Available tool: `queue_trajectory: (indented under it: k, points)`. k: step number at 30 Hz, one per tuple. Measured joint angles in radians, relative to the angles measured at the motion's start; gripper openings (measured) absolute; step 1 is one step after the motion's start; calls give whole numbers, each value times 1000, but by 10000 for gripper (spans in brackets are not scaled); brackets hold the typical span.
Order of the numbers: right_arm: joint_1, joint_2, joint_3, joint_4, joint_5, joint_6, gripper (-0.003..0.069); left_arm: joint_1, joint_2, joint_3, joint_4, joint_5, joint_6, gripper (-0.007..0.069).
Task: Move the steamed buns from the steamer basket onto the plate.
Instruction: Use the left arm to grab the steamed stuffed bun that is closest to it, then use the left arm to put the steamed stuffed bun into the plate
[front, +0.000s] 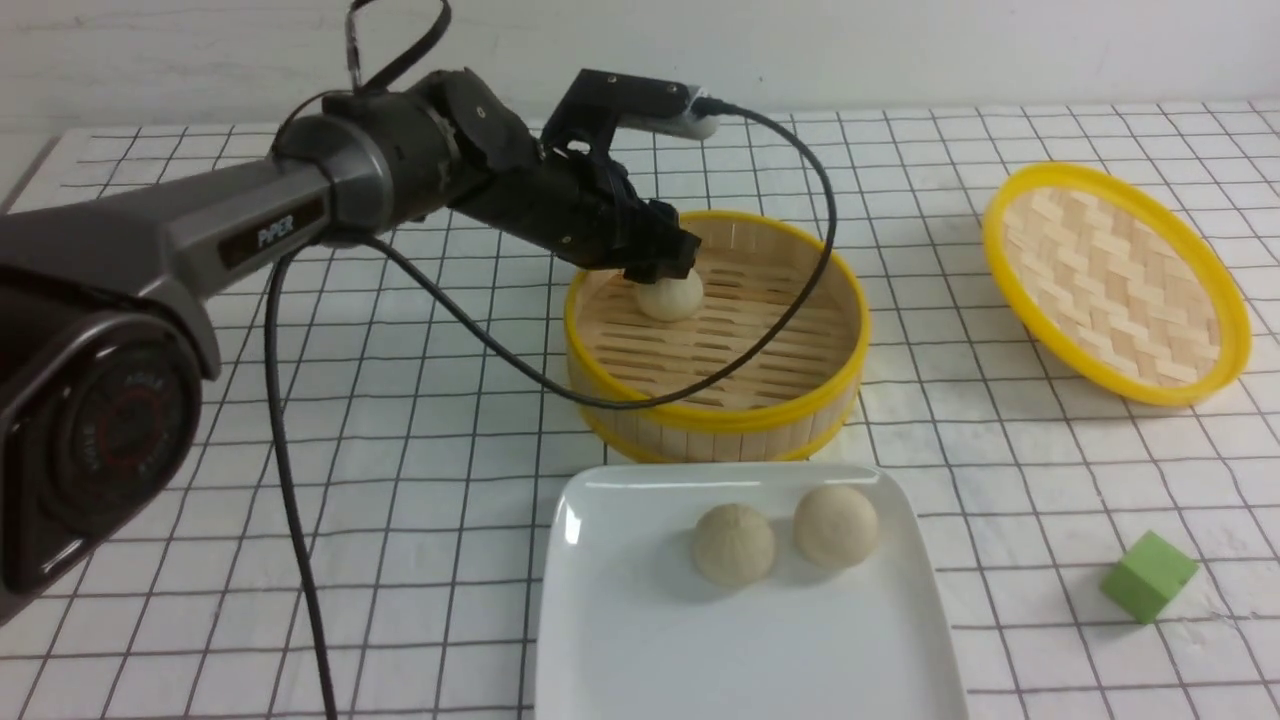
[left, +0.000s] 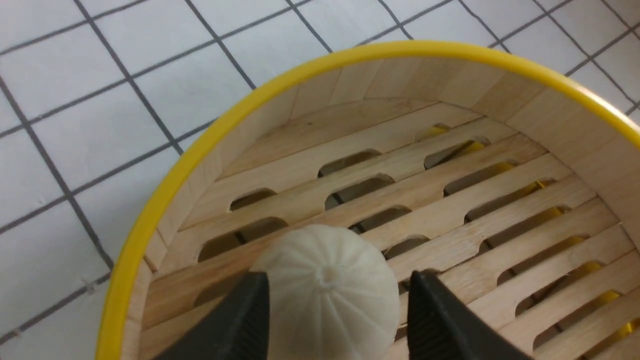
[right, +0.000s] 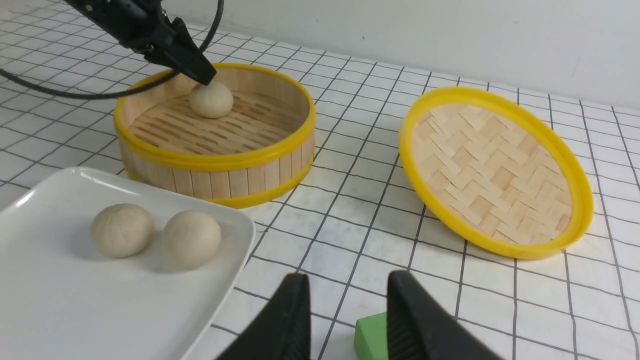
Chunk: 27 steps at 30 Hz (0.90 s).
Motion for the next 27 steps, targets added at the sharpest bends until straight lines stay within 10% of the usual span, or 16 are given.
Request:
queue_trajectory:
  k: [5, 14, 27]
  points:
    - [0, 0, 0, 0, 1, 0, 243, -12, 26, 0, -43, -48, 56, 359]
    - [0, 0, 0, 0, 1, 0, 243, -23, 31, 0, -49, -90, 59, 27]
    - [0, 0, 0, 0, 1, 0, 243, -23, -369, -2, 37, 108, -47, 22]
